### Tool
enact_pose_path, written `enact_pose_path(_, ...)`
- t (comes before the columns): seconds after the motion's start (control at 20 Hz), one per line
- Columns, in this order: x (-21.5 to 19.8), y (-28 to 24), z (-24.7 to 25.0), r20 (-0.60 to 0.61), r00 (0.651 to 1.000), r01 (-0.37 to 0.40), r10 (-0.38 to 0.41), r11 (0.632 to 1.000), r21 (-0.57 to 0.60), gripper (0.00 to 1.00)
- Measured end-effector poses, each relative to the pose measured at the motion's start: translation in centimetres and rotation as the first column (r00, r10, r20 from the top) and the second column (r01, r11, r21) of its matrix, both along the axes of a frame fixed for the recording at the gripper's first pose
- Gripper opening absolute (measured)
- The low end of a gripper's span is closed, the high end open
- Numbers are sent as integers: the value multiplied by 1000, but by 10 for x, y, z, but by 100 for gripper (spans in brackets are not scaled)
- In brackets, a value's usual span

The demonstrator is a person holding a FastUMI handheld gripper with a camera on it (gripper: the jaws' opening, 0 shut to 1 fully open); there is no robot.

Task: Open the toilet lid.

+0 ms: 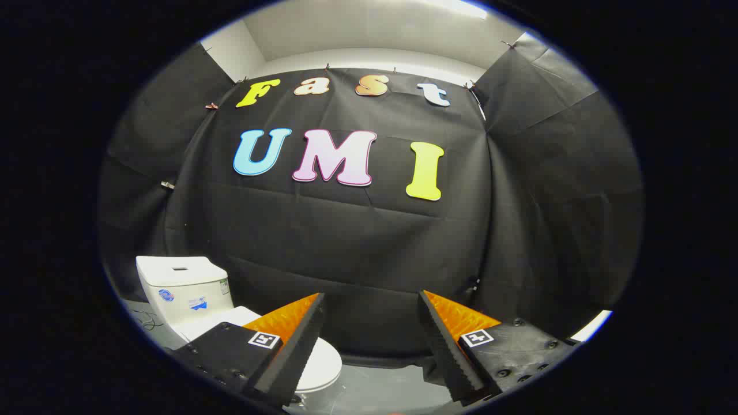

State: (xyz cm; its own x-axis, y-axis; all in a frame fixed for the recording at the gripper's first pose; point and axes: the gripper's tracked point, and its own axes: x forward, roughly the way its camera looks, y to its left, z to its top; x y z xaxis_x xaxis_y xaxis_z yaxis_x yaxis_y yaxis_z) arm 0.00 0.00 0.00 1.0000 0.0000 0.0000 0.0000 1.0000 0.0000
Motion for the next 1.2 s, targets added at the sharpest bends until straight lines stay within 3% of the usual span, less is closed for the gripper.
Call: enact_pose_path(1.2, 4, 2, 3, 12, 1000, -15, 16, 1000, -19, 97)
